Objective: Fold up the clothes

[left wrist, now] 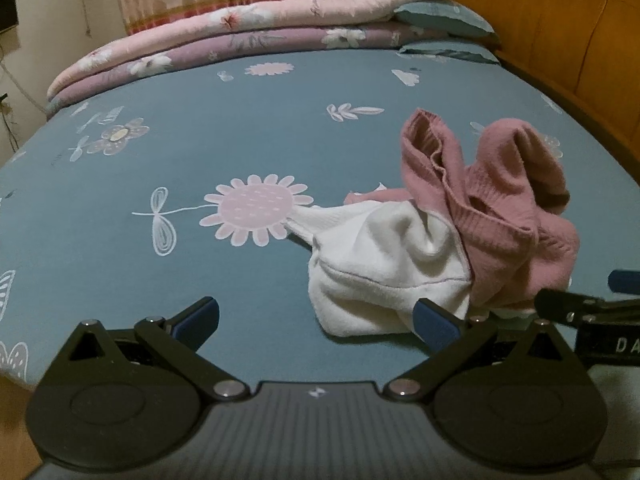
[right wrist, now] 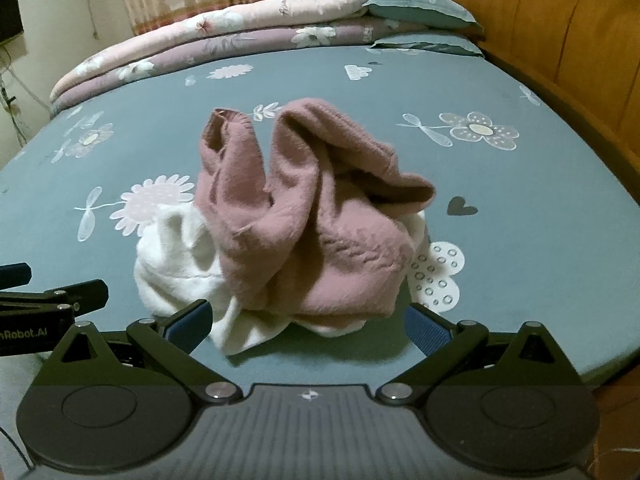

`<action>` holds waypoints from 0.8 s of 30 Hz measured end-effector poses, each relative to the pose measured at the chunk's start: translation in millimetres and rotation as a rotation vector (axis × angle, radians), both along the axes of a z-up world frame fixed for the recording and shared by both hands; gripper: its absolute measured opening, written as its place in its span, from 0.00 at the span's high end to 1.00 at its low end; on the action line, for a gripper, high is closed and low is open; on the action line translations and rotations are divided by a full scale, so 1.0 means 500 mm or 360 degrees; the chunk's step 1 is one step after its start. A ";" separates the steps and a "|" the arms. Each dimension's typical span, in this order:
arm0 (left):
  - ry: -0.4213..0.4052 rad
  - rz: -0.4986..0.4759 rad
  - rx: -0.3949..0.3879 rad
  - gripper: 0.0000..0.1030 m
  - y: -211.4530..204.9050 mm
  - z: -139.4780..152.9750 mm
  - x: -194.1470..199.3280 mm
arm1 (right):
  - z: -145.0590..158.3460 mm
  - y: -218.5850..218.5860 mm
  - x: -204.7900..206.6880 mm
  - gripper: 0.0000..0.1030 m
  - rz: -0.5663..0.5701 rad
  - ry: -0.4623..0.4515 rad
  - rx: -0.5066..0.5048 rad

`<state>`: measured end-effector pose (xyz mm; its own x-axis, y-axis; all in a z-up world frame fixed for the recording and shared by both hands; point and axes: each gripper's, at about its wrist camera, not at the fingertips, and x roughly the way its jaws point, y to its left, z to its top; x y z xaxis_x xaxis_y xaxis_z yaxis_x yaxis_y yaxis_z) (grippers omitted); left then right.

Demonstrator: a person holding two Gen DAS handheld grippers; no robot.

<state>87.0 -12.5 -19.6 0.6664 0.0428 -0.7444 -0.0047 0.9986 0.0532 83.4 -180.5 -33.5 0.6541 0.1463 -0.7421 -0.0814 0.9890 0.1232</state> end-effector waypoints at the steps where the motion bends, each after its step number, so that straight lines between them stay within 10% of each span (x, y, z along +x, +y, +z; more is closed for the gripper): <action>1: 0.0009 -0.0005 0.0006 0.00 -0.001 -0.004 0.009 | -0.002 -0.002 0.007 0.00 0.0000 0.0003 -0.0001; 24: 0.0131 -0.0154 -0.0166 0.00 -0.026 -0.165 0.197 | -0.082 -0.015 0.173 0.00 0.0143 0.0052 -0.0055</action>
